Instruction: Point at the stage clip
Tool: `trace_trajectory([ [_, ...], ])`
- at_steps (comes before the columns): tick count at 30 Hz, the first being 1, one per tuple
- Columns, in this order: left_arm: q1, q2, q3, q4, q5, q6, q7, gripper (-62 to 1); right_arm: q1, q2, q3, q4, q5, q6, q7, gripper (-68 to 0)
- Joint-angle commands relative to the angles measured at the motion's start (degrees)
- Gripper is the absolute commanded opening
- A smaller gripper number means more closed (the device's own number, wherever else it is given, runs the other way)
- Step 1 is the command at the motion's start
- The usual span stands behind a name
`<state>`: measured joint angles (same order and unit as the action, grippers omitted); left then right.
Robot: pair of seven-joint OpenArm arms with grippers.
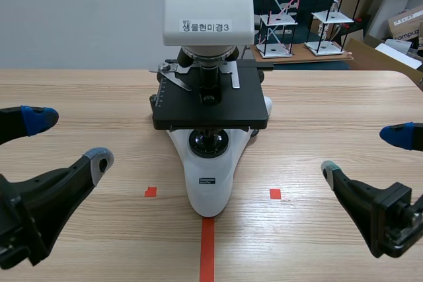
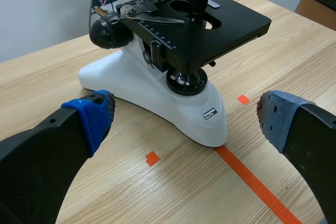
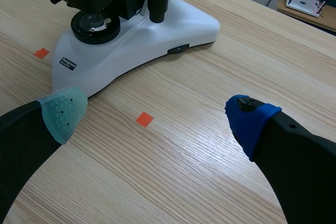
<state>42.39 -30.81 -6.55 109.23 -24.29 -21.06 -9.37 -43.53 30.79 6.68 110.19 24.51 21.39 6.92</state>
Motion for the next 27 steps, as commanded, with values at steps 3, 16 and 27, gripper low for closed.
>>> trace_trajectory([
  [3,0.44,0.13,-0.33,0.98,-0.35,-0.04,0.17,-4.2,0.52,0.0,0.39,0.37,0.35,-0.22,0.7,-9.7],
  [16,0.42,0.15,-0.33,0.98,-0.35,-0.04,-0.22,-4.2,0.52,0.0,0.39,0.37,0.35,-0.24,0.68,-9.7],
  [27,0.42,0.15,-0.33,0.98,-0.35,-0.04,-0.22,-18.7,0.52,0.0,0.39,0.37,0.35,-0.24,0.68,-9.7],
])
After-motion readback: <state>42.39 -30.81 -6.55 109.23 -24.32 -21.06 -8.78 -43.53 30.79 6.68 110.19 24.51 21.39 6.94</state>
